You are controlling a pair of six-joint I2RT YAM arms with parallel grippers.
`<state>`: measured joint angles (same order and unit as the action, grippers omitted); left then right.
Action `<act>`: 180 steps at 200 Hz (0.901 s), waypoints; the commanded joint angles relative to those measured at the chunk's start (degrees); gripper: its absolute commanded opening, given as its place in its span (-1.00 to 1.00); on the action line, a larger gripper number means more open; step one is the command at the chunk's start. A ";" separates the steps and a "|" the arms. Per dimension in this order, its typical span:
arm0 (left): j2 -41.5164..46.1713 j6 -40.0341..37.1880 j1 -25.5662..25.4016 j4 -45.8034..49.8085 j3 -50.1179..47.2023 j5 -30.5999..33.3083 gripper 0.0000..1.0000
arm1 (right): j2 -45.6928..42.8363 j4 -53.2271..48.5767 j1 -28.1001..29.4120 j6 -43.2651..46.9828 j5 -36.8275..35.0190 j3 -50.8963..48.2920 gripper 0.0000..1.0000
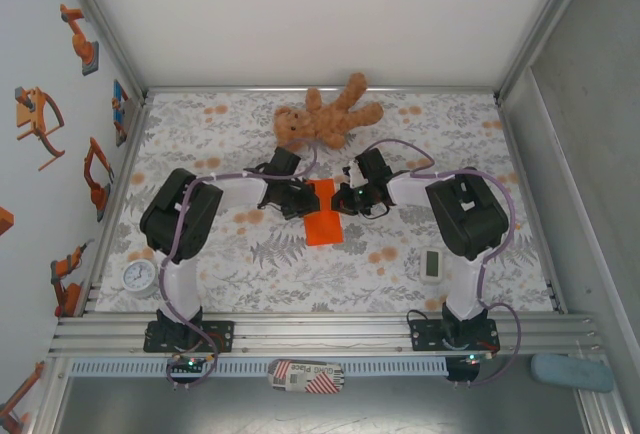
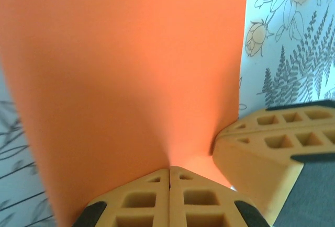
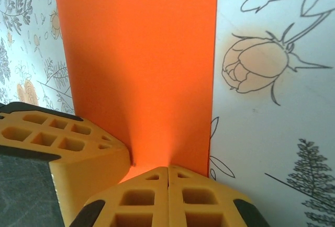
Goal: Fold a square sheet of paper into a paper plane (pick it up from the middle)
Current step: First fold the square sheet of paper in half at the center of the table.
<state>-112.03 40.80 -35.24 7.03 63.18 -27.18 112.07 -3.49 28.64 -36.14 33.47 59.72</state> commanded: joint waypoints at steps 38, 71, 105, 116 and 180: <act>6.53 -8.69 7.38 7.41 -5.33 -0.31 -0.87 | 6.76 -13.64 -0.30 2.16 -13.00 -4.16 -1.00; 12.60 -8.33 8.11 6.58 -4.51 -2.93 -0.86 | 5.91 -14.18 -0.34 2.41 -12.83 -3.69 -1.00; 11.68 -0.42 4.99 -6.82 -6.25 -7.84 -0.84 | 5.58 -14.32 -0.34 2.38 -12.73 -3.30 -1.00; 9.41 1.11 3.60 -9.85 -6.10 -7.98 -0.84 | 5.68 -14.28 -0.34 2.35 -12.73 -3.23 -1.00; -0.65 3.88 3.12 -14.46 -4.37 -5.58 -0.85 | 5.73 -14.44 -0.52 2.67 -13.04 -3.73 -1.00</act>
<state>-112.07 43.24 -33.69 -4.99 58.17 -33.89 112.16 -4.71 28.64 -34.98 33.41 60.40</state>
